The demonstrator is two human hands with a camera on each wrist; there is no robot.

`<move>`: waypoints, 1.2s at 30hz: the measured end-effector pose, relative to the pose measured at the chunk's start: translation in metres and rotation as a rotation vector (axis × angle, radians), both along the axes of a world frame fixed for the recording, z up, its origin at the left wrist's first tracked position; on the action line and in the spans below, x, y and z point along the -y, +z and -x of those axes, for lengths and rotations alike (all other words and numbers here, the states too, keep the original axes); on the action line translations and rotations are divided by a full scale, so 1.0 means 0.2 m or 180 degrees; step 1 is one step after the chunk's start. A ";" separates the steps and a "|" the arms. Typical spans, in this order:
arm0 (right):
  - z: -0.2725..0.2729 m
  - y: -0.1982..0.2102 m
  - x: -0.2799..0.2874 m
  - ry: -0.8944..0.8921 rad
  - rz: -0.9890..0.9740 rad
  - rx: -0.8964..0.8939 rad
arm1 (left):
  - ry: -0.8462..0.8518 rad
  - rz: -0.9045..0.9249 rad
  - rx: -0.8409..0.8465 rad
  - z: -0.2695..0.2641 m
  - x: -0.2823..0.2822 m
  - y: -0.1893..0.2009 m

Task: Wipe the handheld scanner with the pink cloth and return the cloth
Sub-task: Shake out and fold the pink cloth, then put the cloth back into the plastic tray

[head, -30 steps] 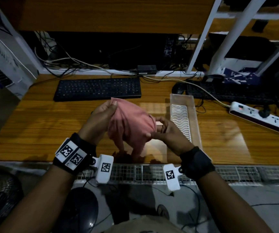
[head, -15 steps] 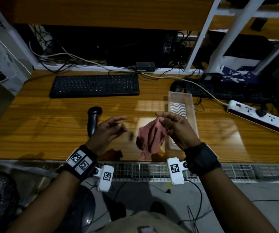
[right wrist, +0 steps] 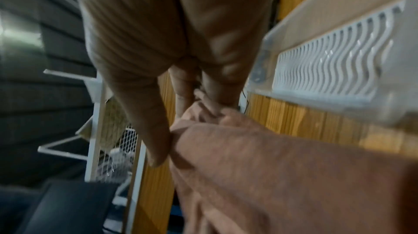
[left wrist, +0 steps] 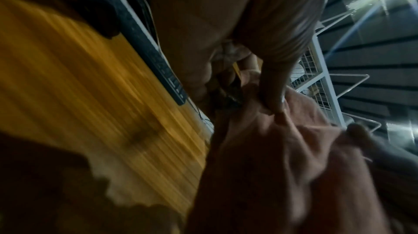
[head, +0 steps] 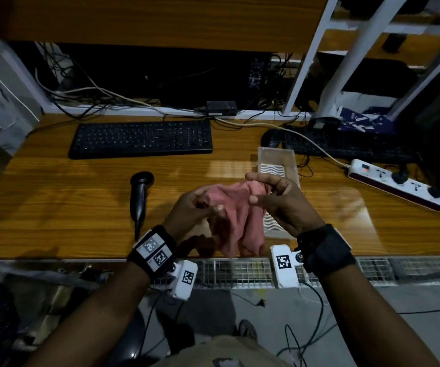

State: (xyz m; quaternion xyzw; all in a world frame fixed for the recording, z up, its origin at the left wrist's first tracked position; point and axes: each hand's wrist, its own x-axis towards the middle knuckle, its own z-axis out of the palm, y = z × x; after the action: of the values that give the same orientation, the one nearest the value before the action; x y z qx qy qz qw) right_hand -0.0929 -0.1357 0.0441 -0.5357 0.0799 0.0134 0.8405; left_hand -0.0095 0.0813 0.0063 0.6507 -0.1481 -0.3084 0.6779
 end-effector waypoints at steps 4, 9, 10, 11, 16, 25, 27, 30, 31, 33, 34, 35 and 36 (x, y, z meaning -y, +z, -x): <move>0.02 -0.04 0.01 0.0035 0.1635 -0.0157 | 0.0241 0.0126 0.0282 -0.04 -0.06 0.04; 0.00 -0.08 -0.09 0.0115 0.2820 0.0113 | 0.0280 0.0688 -0.0342 -0.04 -0.04 0.11; -0.01 -0.09 -0.11 0.0065 0.3105 0.0199 | 0.0260 0.0719 -0.0421 -0.04 -0.03 0.12; -0.01 -0.10 -0.12 -0.0007 0.3357 0.0234 | 0.0214 0.0715 -0.0467 -0.04 -0.03 0.13; -0.02 -0.11 -0.14 0.0096 0.4169 0.0745 | -0.0114 0.0593 -0.0690 -0.05 -0.04 0.17; 0.05 -0.07 0.03 -0.0065 0.2225 0.0113 | -0.0407 0.0117 -0.0595 -0.13 0.14 0.23; 0.05 -0.06 0.12 -0.0405 0.1706 -0.0184 | -0.0581 -0.0149 -0.0333 -0.12 0.27 0.21; 0.01 -0.07 0.29 -0.0883 0.1252 -0.0669 | -0.0613 -0.0567 0.0231 -0.15 0.47 0.15; 0.00 -0.09 0.34 -0.0949 0.1170 -0.0825 | -0.0598 -0.0650 0.0369 -0.16 0.52 0.12; -0.03 -0.14 0.42 -0.0959 0.1166 -0.1105 | -0.0575 -0.0866 0.0531 -0.17 0.59 0.04; -0.05 -0.17 0.44 -0.0896 0.1300 -0.1248 | -0.0577 -0.1012 0.0607 -0.16 0.61 0.00; -0.06 -0.19 0.45 -0.0759 0.1480 -0.1336 | -0.0571 -0.1171 0.0708 -0.14 0.61 -0.05; -0.07 -0.21 0.46 -0.0605 0.1726 -0.1388 | -0.0557 -0.1336 0.0822 -0.12 0.61 -0.08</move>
State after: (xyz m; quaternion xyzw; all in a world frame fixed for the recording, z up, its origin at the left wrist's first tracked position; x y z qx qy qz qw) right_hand -0.0785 -0.2271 0.0027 -0.7140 0.3075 0.0275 0.6285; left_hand 0.0153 -0.0409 -0.0096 0.7958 -0.2219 -0.3042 0.4743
